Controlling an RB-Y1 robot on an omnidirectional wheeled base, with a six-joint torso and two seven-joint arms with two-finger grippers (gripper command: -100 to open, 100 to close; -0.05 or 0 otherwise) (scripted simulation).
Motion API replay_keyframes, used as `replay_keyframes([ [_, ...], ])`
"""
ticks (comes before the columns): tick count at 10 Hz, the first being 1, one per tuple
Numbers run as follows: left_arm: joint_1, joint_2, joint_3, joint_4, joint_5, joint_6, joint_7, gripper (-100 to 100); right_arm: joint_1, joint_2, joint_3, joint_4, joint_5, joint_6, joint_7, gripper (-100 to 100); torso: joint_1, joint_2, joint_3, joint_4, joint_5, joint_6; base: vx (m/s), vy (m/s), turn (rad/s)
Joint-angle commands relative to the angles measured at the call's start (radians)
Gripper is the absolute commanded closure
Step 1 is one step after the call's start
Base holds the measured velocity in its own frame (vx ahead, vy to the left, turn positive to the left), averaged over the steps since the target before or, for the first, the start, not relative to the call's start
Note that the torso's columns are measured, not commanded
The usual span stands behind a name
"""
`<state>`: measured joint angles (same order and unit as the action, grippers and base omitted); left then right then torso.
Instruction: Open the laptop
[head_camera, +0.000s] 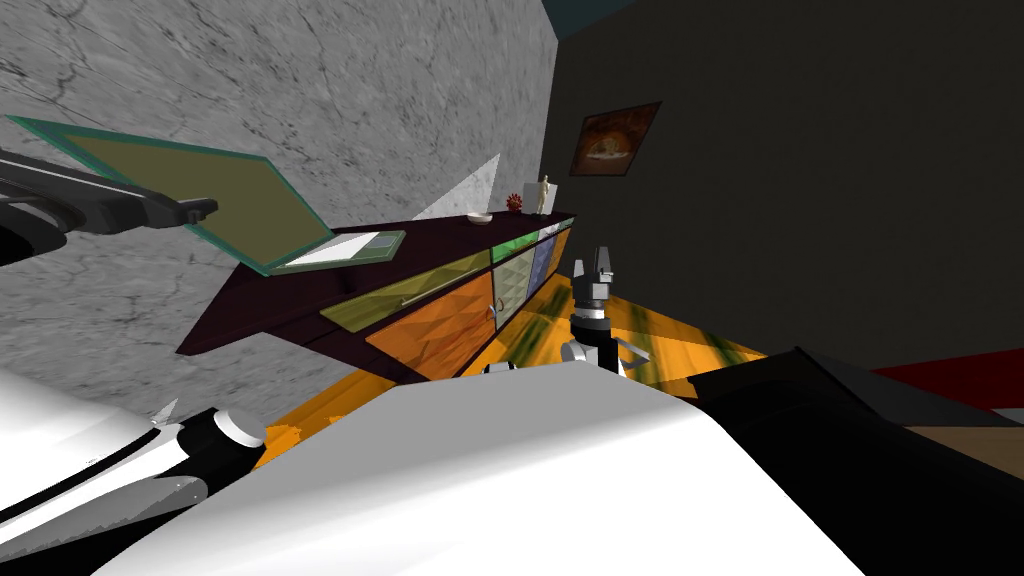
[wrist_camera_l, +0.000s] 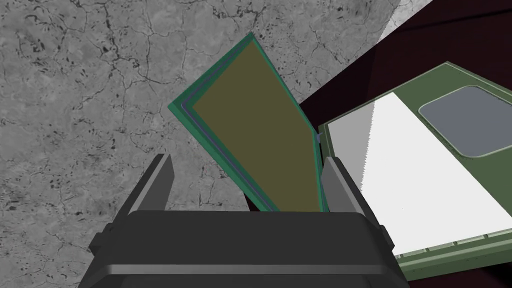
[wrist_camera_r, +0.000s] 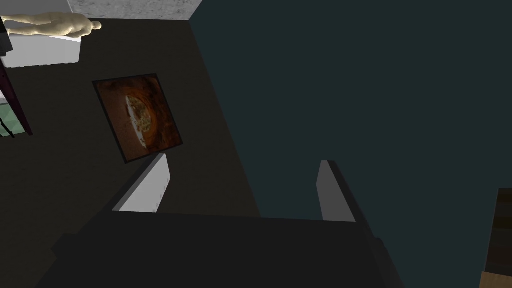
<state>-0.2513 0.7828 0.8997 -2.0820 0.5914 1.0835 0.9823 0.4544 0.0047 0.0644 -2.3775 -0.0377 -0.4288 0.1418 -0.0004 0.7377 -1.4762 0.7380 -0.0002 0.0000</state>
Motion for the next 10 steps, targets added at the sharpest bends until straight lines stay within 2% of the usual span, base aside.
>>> replay_keyframes([
  [1, 0.018, -0.005, -0.007, 0.004, 0.019, 0.051, 0.039, -100, 0.0, 0.0, 0.0, 0.0, 0.0, 0.0, 0.0, 0, 0.0, 0.0, 0.0, 0.0, 0.0, 0.0, -0.009, 0.04, 0.009],
  [2, 0.028, -0.009, -0.01, 0.008, 0.029, 0.072, 0.055, -100, 0.0, 0.0, 0.0, 0.0, 0.0, 0.0, 0.0, 0, 0.0, 0.0, 0.0, 0.0, 0.0, 0.0, -0.003, 0.037, 0.012],
  [3, 0.026, -0.013, -0.008, 0.001, 0.021, 0.055, 0.044, -100, 0.0, 0.0, 0.0, 0.0, 0.0, 0.0, 0.0, 0, 0.0, 0.0, 0.0, 0.0, 0.0, 0.0, 0.0, 0.016, 0.003],
  [4, 0.024, 0.0, -0.001, -0.003, 0.024, 0.077, 0.057, -100, 0.0, 0.0, 0.0, 0.0, 0.0, 0.0, 0.0, 0, -0.001, 0.0, 0.0, 0.0, 0.0, 0.0, 0.104, 0.044, -0.029],
  [5, 0.026, -0.006, -0.004, 0.001, 0.024, 0.066, 0.05, -100, 0.0, 0.0, 0.0, 0.0, 0.0, 0.0, 0.0, 0, 0.001, -0.005, -0.003, -0.001, 0.0, 0.0, 0.067, 0.03, -0.008],
  [6, 0.025, -0.004, -0.004, 0.001, 0.024, 0.068, 0.051, 100, 0.0, 0.0, 0.0, 0.0, 0.0, 0.0, 0.0, 0, 0.0, -0.002, -0.002, -0.001, 0.0, 0.0, 0.01, 0.008, 0.016],
  [7, 0.041, 0.003, -0.028, -0.006, 0.003, 0.041, 0.008, 100, 0.0, 0.0, 0.0, 0.0, 0.0, 0.0, 0.0, 0, -0.002, 0.002, 0.001, -0.001, 0.0, 0.002, 0.003, 0.001, 0.021],
  [10, 0.066, 0.011, -0.067, -0.015, -0.026, 0.001, -0.056, 100, 0.0, 0.0, 0.0, 0.0, 0.0, 0.0, 0.0, 0, -0.006, -0.003, -0.001, -0.004, -0.001, 0.003, -0.022, -0.038, -0.024],
])
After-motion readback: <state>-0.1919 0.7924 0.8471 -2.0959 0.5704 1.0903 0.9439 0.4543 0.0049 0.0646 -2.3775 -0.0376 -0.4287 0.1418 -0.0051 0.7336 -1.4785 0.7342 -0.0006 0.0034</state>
